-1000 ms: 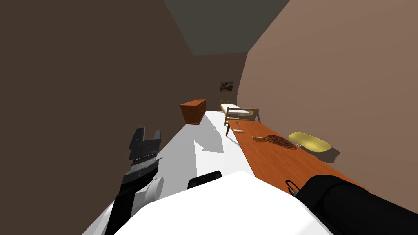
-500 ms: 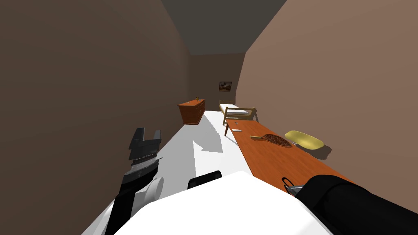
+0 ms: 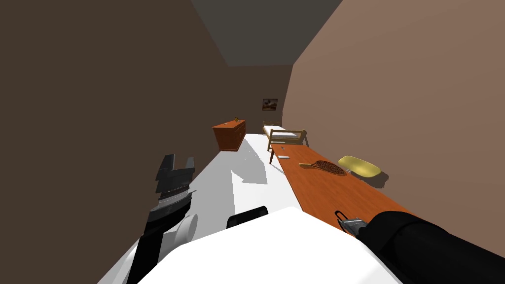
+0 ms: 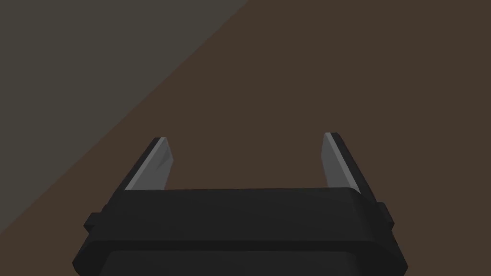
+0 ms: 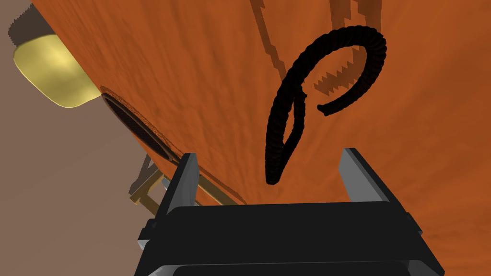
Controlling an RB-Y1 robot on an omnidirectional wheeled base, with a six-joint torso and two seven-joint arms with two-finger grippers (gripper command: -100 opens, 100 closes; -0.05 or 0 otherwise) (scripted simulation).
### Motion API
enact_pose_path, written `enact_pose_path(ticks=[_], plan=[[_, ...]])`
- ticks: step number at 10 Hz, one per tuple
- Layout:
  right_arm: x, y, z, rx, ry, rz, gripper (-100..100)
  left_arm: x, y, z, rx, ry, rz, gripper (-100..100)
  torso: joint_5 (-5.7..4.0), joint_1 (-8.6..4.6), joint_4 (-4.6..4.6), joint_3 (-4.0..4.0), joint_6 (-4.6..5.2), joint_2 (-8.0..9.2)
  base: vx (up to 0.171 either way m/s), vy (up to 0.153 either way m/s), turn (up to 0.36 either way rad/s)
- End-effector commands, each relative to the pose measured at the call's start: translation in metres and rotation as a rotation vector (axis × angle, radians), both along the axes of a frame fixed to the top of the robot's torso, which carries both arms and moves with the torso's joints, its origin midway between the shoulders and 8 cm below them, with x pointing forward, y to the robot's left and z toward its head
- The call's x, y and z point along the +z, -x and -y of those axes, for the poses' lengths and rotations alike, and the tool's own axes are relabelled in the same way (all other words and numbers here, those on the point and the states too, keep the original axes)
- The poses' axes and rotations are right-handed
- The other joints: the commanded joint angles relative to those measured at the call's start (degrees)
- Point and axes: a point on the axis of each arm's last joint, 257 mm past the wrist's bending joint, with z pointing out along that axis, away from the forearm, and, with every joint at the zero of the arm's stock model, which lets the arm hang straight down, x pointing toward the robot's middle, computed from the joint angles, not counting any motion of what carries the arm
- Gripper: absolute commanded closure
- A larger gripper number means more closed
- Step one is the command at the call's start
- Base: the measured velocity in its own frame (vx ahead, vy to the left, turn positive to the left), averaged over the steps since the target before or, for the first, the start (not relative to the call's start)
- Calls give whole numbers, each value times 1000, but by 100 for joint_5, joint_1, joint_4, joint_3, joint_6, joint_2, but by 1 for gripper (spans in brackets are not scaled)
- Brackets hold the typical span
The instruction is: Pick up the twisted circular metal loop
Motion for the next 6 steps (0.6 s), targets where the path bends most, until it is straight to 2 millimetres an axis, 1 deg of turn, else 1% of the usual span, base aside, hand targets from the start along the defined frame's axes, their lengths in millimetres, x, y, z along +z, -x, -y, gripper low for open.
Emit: enact_pose_path(ticks=[1, 2, 3, 4, 5, 6], plan=[[-2, -4, -3, 2, 0, -2, -100, 0, 0, 0, 0, 0, 0, 0, 0, 0, 0, 0, 0, 0, -3, -29, -39], [-4, -13, -7, 16, 1, -3, -100, 0, 0, 0, 0, 0, 0, 0, 0, 2, 0, 0, -1, 0, 1, -37, -76], [-4, -12, -8, 11, -2, -5, -100, 0, 0, 0, 0, 0, 0, 0, 0, -1, 0, -1, 0, -1, 3, -28, -38], [-6, -20, -12, 24, -2, -8, -100, 0, 0, 0, 0, 0, 0, 0, 0, 3, 0, -1, -1, -1, 5, -33, -84], [-7, -19, -13, 20, -5, -10, -100, 0, 0, 0, 0, 0, 0, 0, 0, 1, 0, -1, 0, -2, 2, -26, -39], [-9, -27, -18, 34, -5, -15, -100, 0, 0, 0, 0, 0, 0, 0, 0, 3, 0, -1, -1, -1, 4, -35, -62]])
